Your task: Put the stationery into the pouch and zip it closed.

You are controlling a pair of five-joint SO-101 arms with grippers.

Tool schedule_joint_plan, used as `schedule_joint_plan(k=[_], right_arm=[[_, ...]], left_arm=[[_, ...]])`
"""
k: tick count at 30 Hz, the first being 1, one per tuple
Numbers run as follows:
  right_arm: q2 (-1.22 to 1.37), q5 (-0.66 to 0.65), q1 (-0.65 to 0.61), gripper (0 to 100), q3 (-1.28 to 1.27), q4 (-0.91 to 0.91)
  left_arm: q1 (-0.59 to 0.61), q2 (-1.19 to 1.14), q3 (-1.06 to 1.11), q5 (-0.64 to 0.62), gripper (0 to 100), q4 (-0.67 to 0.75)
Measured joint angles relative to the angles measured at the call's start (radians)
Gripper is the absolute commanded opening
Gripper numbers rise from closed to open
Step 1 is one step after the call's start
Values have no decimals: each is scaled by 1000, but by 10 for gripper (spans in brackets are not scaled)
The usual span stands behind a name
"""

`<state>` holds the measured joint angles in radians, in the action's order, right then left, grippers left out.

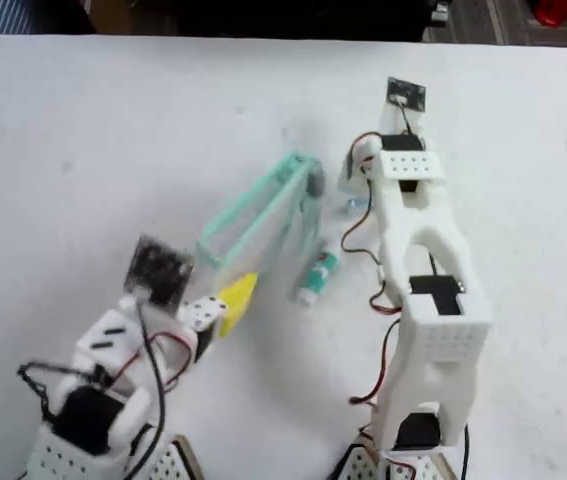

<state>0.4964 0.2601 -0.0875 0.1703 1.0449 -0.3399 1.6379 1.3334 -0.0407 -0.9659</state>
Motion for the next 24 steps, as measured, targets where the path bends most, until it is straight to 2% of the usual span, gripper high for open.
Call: schedule_joint_plan(k=[5, 7, 12, 22, 24], right_arm=[[0, 37, 43, 226, 0, 0], [0, 37, 51, 224, 0, 0], [0, 37, 40, 224, 0, 0], [2, 44, 21, 221, 0, 0], [26, 44, 2, 178, 5, 0]], left_arm=[[9, 170, 127, 68, 233, 37], [46, 178, 130, 74, 233, 48], [55, 175, 163, 52, 198, 80], [100, 175, 163, 14, 195, 80], [100, 175, 163, 14, 195, 80]])
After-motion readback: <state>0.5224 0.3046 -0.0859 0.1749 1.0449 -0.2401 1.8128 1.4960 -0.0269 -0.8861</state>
